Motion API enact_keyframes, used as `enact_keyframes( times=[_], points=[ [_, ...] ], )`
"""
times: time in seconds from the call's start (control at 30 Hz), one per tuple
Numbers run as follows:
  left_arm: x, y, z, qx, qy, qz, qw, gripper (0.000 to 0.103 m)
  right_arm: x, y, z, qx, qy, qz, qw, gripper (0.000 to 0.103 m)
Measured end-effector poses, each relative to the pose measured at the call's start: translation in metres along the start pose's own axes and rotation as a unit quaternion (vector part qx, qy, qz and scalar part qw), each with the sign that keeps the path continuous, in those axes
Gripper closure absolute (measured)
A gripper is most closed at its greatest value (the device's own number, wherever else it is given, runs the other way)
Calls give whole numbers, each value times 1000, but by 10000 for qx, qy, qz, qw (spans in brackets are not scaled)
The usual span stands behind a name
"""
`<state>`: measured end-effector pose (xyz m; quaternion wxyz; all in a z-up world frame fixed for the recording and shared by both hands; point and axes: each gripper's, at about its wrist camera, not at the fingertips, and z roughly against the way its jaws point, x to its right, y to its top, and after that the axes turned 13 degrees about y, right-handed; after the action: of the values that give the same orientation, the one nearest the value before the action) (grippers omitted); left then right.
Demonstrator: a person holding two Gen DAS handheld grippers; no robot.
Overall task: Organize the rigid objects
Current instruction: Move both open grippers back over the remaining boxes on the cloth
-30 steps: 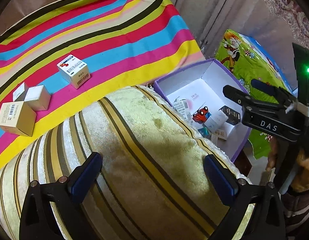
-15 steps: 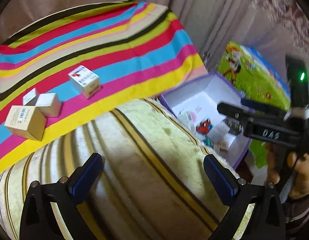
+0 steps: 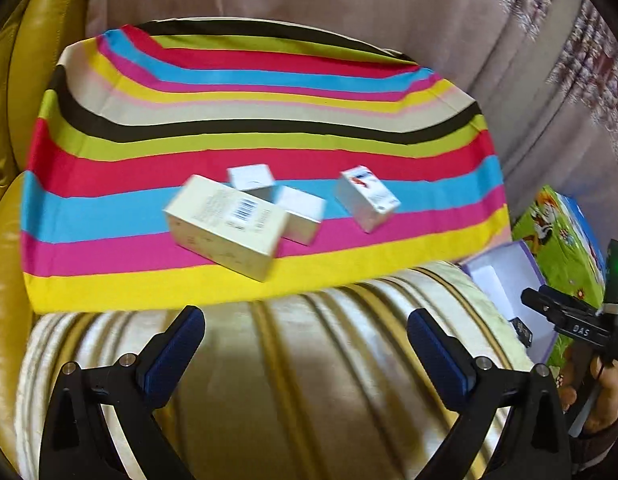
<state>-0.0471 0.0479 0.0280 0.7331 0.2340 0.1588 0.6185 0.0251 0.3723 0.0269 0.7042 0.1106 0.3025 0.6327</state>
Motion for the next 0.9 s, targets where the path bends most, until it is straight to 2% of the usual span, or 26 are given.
enact_keyframes(
  times=[0.57, 0.9],
  points=[
    [-22, 45, -47, -157, 408, -501, 9978, 0, -68, 38, -44, -226, 396, 623, 9970, 7],
    [-10, 52, -66, -252, 522, -1041, 9929, 0, -94, 57, -80, -322, 449, 846, 9949, 7]
  ],
)
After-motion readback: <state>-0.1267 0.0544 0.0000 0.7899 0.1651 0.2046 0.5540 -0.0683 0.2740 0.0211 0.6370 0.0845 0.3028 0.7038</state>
